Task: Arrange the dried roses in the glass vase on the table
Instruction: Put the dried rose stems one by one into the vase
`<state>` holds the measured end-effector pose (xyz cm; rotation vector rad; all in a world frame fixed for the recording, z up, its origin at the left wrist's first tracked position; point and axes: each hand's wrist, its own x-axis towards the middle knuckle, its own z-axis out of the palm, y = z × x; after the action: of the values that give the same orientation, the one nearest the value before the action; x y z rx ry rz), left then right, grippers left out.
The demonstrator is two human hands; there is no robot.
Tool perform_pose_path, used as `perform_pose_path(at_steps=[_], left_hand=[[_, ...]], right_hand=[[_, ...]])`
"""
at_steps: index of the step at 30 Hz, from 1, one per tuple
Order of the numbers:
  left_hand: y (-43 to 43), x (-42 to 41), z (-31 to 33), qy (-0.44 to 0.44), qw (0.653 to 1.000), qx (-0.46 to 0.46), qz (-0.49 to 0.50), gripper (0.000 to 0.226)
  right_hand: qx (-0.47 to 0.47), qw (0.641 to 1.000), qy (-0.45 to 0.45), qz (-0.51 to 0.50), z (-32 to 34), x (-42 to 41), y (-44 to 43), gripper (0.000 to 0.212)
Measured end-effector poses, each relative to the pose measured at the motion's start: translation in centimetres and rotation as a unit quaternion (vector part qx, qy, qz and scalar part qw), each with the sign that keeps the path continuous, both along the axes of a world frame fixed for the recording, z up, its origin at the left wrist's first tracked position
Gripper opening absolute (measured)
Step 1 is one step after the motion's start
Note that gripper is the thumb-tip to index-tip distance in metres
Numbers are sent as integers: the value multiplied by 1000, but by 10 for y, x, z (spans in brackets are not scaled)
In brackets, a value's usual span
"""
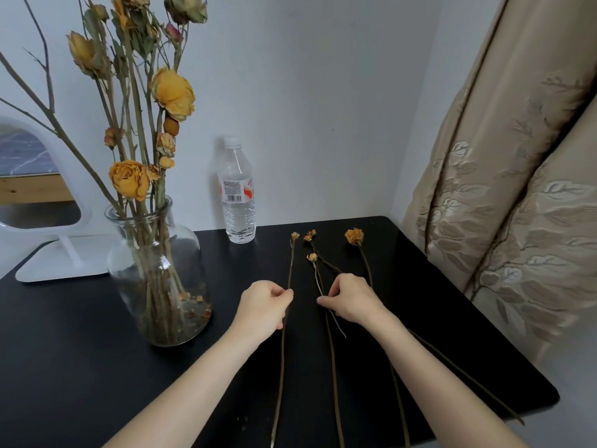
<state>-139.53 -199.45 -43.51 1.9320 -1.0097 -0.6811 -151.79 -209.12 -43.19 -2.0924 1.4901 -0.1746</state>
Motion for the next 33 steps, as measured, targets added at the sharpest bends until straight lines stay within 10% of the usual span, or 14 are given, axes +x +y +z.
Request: perform_pose_path(at_steps=[11,24,33], left_hand=[[38,12,12,20,997,-63,-33,19],[117,23,66,-27,976,-189,-108,20],[174,54,143,-97,910,-401,49,20]], right_hand=[[-10,1000,-8,-15,10,-1,-1,11],[-109,956,-261,77,72,7,56,6],[-74,927,-348,120,96,41,89,13]])
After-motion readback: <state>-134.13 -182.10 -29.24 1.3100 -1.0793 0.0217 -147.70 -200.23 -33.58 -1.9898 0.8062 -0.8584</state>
